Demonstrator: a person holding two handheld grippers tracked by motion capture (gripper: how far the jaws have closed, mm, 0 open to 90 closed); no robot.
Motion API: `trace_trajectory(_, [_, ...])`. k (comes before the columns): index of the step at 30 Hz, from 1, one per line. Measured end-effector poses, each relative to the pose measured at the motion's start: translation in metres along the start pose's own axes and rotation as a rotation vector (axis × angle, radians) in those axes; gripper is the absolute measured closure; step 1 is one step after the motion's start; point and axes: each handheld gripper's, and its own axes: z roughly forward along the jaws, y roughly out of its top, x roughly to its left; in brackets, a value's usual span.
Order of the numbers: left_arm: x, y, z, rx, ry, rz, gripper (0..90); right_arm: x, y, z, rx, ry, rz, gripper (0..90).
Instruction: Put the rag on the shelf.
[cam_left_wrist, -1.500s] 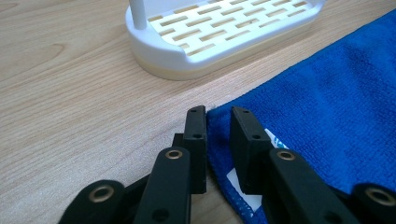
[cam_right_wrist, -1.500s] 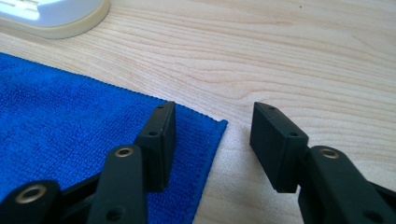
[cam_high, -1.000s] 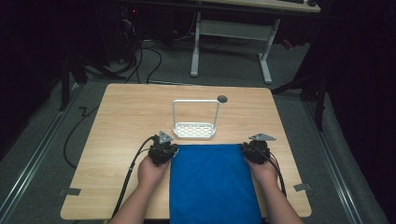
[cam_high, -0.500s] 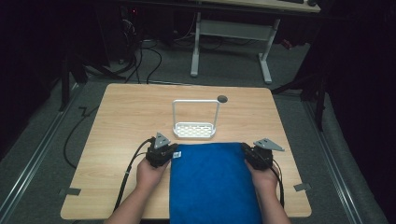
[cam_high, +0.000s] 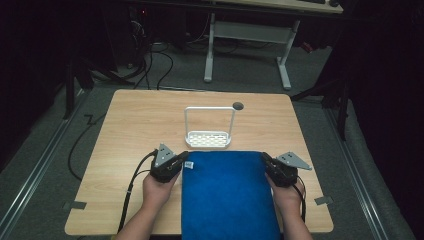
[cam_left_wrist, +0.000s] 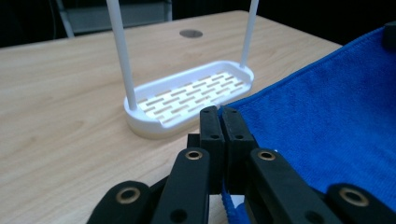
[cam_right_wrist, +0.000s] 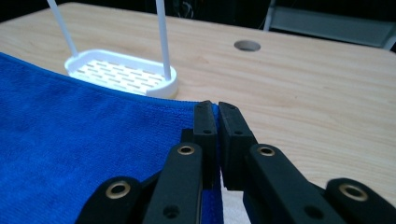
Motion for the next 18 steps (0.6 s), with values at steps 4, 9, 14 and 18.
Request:
trace_trajectory(4, [-0.004,0.006,-0.011,-0.042,0.003,-0.005,88.8,0.002,0.005,-0.007,-0.034,0.011,-0.005,86.9])
trace_trajectory(9, [-0.006,0.014,-0.024,-0.079,0.002,-0.007,88.8,0.005,0.013,-0.014,-0.067,0.018,-0.012,87.0])
trace_trajectory(14, [-0.007,0.024,-0.038,-0.128,0.019,0.011,88.8,0.007,0.019,-0.021,-0.098,0.027,-0.012,87.0])
trace_trajectory(18, [-0.009,0.029,-0.044,-0.153,0.019,0.012,88.8,0.011,0.023,-0.026,-0.124,0.032,-0.022,87.0])
